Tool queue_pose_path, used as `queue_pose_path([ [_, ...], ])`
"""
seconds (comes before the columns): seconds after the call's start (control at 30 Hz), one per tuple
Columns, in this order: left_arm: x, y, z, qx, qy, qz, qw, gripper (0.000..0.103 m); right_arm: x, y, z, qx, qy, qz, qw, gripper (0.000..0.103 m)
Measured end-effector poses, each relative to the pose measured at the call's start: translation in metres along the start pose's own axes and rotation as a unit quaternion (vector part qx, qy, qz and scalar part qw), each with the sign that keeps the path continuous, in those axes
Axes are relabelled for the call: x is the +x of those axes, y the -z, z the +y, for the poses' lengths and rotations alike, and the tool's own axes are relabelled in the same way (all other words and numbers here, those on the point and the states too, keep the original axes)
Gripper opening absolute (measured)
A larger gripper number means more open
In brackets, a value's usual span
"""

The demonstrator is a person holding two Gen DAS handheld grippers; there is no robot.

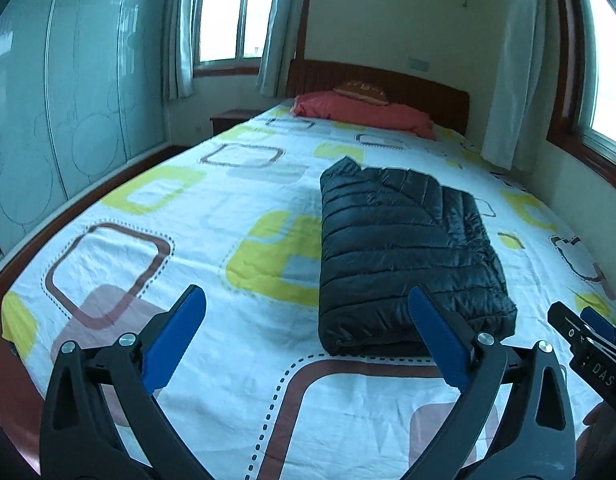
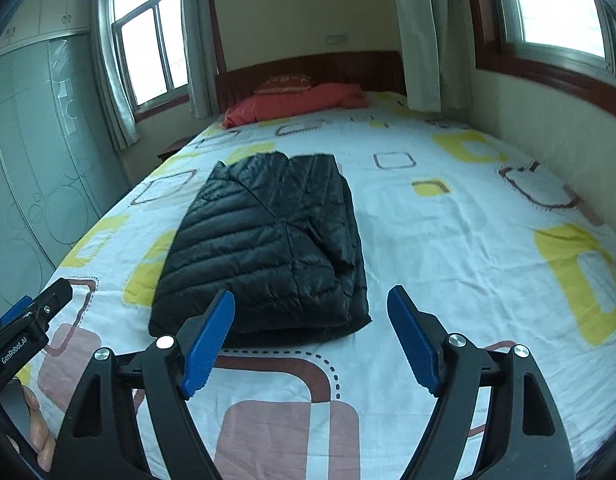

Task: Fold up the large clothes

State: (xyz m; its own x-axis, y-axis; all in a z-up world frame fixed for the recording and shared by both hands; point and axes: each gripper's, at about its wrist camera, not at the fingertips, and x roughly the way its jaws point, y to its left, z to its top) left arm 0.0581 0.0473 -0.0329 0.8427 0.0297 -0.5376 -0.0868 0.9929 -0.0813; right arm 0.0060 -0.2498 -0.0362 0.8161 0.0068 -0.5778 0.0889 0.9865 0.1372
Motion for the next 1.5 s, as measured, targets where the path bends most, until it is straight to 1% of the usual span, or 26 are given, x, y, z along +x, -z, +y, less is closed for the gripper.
queue_pose_path([
  [0.23,-0.013,-0.006,-0.007,0.006,0.018,-0.013,0.9997,0.101,-0.016,-0.006,0.007,-0.015,0.002,-0.025,1.000,0.078],
  [0.77,-0.016,-0.004,-0.012,0.013,0.023,-0.014,0.9996,0.101,-0.019,-0.003,0.013,-0.024,0.001,-0.033,0.999,0.078],
  [1.5,-0.017,-0.002,-0.013,0.013,0.023,-0.014,0.9995,0.101,-0.018,-0.004,0.012,-0.026,-0.003,-0.031,0.999,0.078],
])
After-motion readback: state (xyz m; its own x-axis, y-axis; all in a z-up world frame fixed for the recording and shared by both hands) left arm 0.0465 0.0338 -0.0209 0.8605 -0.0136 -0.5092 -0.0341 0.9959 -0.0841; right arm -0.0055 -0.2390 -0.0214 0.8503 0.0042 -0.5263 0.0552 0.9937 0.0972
